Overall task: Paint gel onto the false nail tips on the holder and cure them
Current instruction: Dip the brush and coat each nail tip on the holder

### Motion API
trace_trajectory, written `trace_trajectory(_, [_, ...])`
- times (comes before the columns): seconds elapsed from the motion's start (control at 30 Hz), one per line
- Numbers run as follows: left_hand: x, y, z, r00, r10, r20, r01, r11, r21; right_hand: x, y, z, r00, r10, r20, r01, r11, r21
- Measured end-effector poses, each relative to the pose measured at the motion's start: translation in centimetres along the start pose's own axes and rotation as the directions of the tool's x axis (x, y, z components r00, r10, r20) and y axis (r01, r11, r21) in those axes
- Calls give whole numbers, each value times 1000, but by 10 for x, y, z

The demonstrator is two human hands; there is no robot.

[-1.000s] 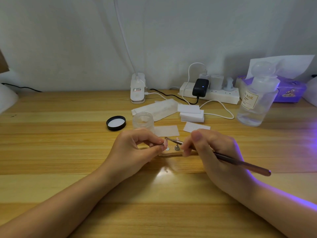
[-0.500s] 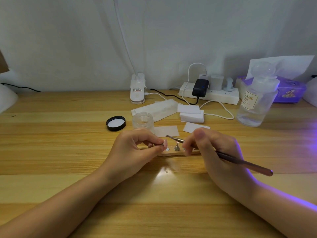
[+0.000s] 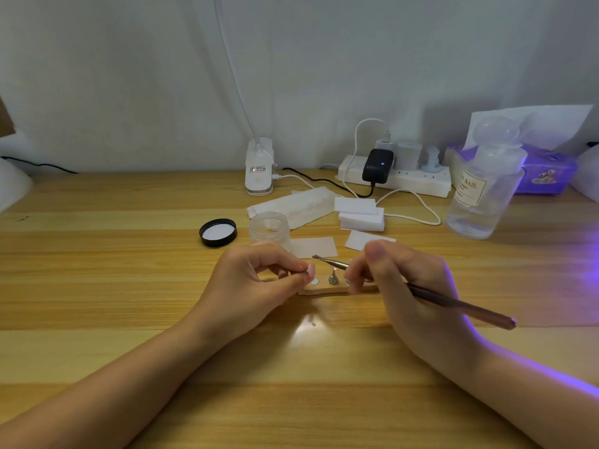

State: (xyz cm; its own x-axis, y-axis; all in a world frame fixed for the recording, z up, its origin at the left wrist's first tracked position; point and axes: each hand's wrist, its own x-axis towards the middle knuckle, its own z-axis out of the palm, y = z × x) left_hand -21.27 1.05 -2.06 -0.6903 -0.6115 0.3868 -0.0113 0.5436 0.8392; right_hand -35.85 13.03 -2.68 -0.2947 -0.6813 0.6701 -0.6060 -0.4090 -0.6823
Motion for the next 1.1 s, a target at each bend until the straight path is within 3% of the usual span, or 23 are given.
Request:
trace_trajectory(0.2, [0, 1, 1, 1000, -3, -10, 3, 1000, -11, -1, -2, 3, 979, -193, 69, 200, 972, -125])
trace_trajectory(0.37, [-1, 2, 1, 1000, -13, -9, 13, 1000, -25, -1, 0, 1, 994, -103, -22, 103, 994, -22])
trace_trajectory(0.5, [-1, 3, 2, 1000, -19, -11, 18, 999, -49, 0, -1, 1, 1000, 20, -2, -20, 1000, -12])
trace_trajectory(0.7, [-1, 3, 2, 1000, -24, -17, 22, 998, -60, 0, -4, 2, 991, -109, 73, 114, 991, -69])
trace_trajectory(0.93, [-2, 6, 2, 1000, -24, -12, 23, 998, -54, -1, -1, 0, 1000, 11, -26, -9, 998, 66])
trace_trajectory(1.1, [-1, 5, 2, 999, -36, -20, 35, 997, -70, 0, -3, 0, 999, 35, 30, -36, 999, 37])
